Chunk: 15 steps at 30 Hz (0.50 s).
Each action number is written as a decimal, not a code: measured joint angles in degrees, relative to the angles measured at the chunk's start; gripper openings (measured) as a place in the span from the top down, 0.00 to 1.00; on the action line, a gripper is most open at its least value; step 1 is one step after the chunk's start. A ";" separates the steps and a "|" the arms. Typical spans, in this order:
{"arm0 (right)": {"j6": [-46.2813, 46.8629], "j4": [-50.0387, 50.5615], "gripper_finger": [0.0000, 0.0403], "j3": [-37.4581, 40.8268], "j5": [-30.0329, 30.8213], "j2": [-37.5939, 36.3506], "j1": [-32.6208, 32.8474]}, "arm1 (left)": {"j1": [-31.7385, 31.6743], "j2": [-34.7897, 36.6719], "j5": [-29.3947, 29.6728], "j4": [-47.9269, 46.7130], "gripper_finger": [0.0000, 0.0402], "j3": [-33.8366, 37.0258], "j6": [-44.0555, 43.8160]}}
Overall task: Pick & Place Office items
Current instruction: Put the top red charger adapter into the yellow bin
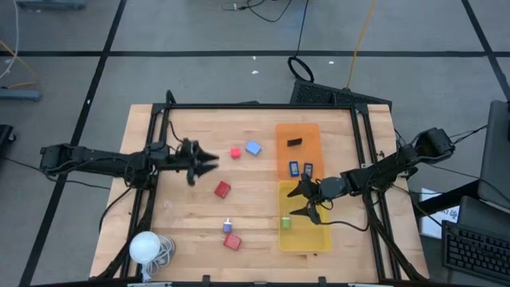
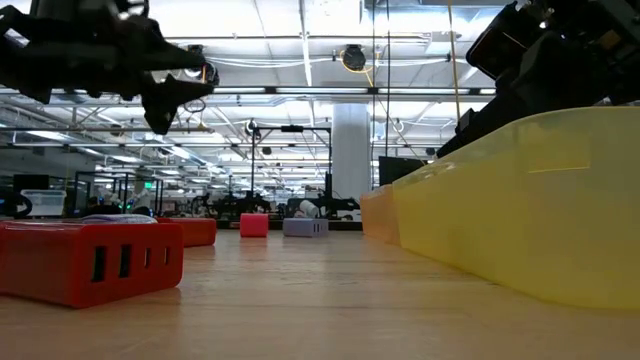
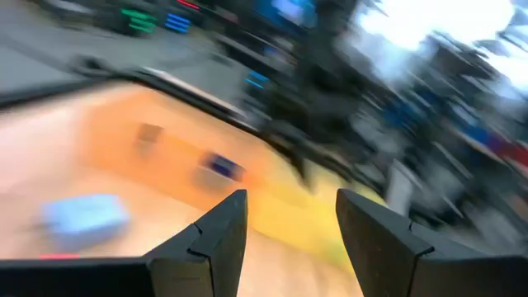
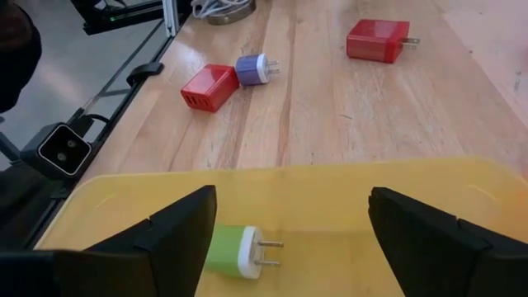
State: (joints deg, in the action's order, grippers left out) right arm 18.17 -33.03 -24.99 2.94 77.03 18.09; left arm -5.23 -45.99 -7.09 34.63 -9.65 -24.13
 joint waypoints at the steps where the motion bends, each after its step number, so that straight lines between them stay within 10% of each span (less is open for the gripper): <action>1: 0.00 -0.12 0.25 0.00 0.00 0.00 0.02 | 1.80 -0.87 -1.16 0.09 0.54 -0.06 1.41; 8: -1.51 -1.42 0.25 0.02 0.02 0.00 -0.02 | 15.79 -8.41 12.16 -3.46 0.54 -3.45 5.45; 15: -4.33 -2.35 0.25 0.04 0.02 0.00 -2.19 | 24.19 -24.60 25.86 -42.94 0.54 -25.92 -5.83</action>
State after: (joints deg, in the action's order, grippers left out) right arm 13.85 -35.38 -24.95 2.96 77.03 15.89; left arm 18.96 -70.59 18.76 -8.31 -35.57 -29.95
